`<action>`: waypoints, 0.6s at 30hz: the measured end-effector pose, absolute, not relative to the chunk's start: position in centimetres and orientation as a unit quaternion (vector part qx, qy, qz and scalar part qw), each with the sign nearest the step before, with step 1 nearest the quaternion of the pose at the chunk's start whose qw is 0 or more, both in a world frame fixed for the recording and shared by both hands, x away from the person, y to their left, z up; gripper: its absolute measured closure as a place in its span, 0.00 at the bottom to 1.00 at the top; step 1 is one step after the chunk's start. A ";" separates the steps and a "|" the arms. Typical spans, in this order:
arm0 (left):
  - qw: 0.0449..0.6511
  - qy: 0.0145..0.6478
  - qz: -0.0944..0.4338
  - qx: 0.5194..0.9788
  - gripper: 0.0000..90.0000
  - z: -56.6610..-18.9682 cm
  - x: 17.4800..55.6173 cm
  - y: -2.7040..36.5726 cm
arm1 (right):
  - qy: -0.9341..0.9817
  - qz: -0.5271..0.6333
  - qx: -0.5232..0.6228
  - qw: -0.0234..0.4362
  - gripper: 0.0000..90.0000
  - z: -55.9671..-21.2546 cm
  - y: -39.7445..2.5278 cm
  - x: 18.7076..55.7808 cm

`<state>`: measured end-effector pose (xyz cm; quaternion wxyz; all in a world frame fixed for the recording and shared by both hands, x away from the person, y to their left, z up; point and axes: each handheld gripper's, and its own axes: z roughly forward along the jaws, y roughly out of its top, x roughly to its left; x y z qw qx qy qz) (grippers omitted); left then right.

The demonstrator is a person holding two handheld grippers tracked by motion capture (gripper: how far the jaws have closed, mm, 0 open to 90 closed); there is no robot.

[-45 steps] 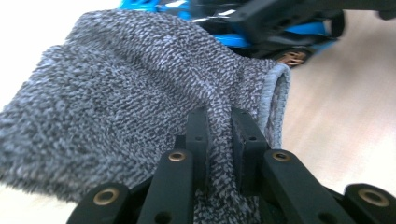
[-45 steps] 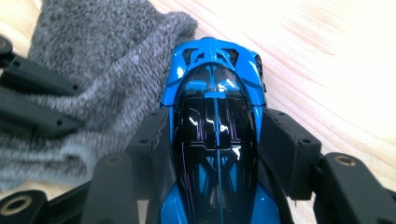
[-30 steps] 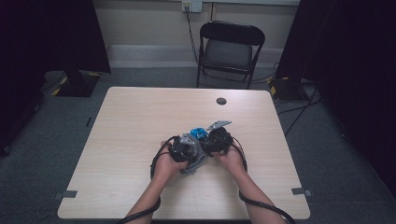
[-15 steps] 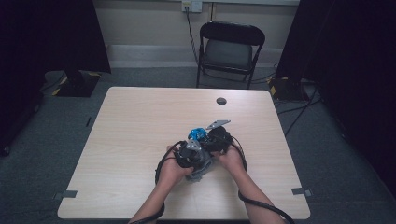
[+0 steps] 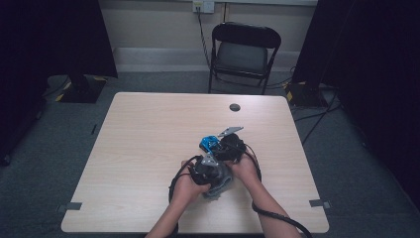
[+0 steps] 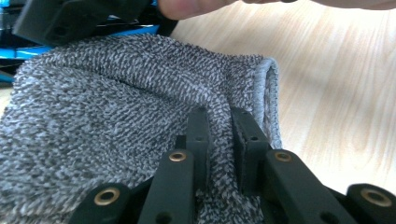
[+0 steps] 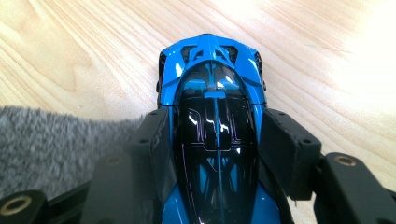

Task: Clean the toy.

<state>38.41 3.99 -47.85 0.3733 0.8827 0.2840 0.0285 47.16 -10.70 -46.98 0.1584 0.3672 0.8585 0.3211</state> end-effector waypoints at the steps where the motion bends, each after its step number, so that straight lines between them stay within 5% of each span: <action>1: 0.375 0.283 0.028 0.883 0.88 -47.8 38.3 3.9 | 0.859 0.320 0.366 0.159 0.48 -47.0 -10.7 47.2; 18: 0.390 0.261 0.013 0.883 0.88 -48.0 36.5 3.0 | 0.864 0.308 0.365 0.160 0.49 -46.8 -10.4 47.3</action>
